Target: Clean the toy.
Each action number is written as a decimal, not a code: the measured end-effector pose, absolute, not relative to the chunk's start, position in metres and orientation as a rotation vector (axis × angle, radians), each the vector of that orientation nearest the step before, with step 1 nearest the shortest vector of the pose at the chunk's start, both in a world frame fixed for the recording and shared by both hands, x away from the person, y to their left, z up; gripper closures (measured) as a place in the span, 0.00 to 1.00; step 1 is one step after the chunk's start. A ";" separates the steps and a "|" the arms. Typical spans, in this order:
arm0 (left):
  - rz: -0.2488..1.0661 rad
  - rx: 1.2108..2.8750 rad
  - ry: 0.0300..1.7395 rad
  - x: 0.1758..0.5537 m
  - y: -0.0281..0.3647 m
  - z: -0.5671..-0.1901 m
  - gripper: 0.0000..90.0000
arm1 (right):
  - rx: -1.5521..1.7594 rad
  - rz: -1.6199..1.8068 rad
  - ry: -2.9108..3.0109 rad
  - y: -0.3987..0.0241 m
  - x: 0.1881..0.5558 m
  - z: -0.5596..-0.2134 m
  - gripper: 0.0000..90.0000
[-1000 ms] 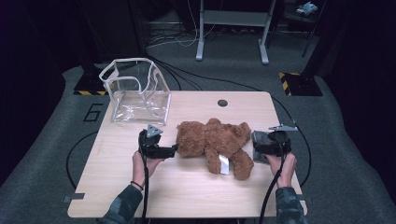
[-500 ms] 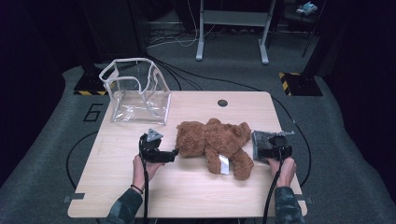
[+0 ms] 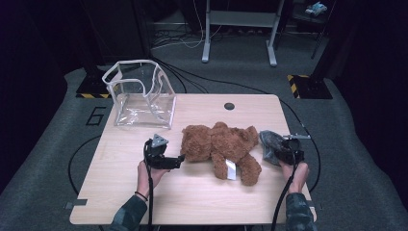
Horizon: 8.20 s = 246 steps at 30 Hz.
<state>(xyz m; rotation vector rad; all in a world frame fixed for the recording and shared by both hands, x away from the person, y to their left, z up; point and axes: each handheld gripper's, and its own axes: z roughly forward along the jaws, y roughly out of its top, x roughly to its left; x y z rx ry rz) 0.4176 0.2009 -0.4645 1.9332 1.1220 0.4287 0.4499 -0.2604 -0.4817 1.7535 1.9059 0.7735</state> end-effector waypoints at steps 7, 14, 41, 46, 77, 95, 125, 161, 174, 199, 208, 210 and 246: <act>0.426 1.932 1.133 0.417 0.204 -0.467 0.09 | 1.658 0.844 1.871 -0.258 0.443 -0.438 0.85; 0.428 1.943 1.130 0.417 0.202 -0.470 0.09 | 1.558 0.893 1.877 -0.245 0.439 -0.402 0.85; 0.421 1.962 1.118 0.421 0.196 -0.475 0.09 | 1.289 1.041 2.063 -0.154 0.436 -0.364 0.83; 0.422 1.976 1.114 0.422 0.195 -0.478 0.08 | 1.239 1.061 2.105 -0.134 0.435 -0.364 0.83; 0.421 1.935 1.022 0.427 0.199 -0.520 0.05 | 1.125 1.078 2.272 -0.060 0.438 -0.377 0.81; 0.430 1.910 1.012 0.426 0.198 -0.525 0.07 | 1.068 1.015 2.366 -0.031 0.436 -0.395 0.81; 0.438 1.915 1.044 0.425 0.220 -0.525 0.06 | 1.101 0.987 2.603 -0.014 0.408 -0.469 0.81; 0.495 1.967 1.020 0.420 0.216 -0.526 0.07 | 1.209 0.989 2.365 -0.023 0.486 -0.388 0.81; 0.496 1.969 1.019 0.420 0.216 -0.525 0.07 | 1.166 1.058 2.425 -0.024 0.459 -0.394 0.82; 0.498 1.913 1.060 0.420 0.222 -0.525 0.07 | 1.157 1.062 2.567 -0.022 0.410 -0.455 0.82; 0.501 1.923 1.080 0.421 0.223 -0.525 0.07 | 1.191 1.015 2.627 -0.021 0.401 -0.478 0.81; 0.509 1.925 1.075 0.422 0.222 -0.526 0.07 | 1.179 1.022 2.623 -0.025 0.400 -0.477 0.82; 0.467 2.065 0.869 0.472 0.121 -0.447 0.17 | 1.247 0.884 2.180 -0.070 0.464 -0.382 0.81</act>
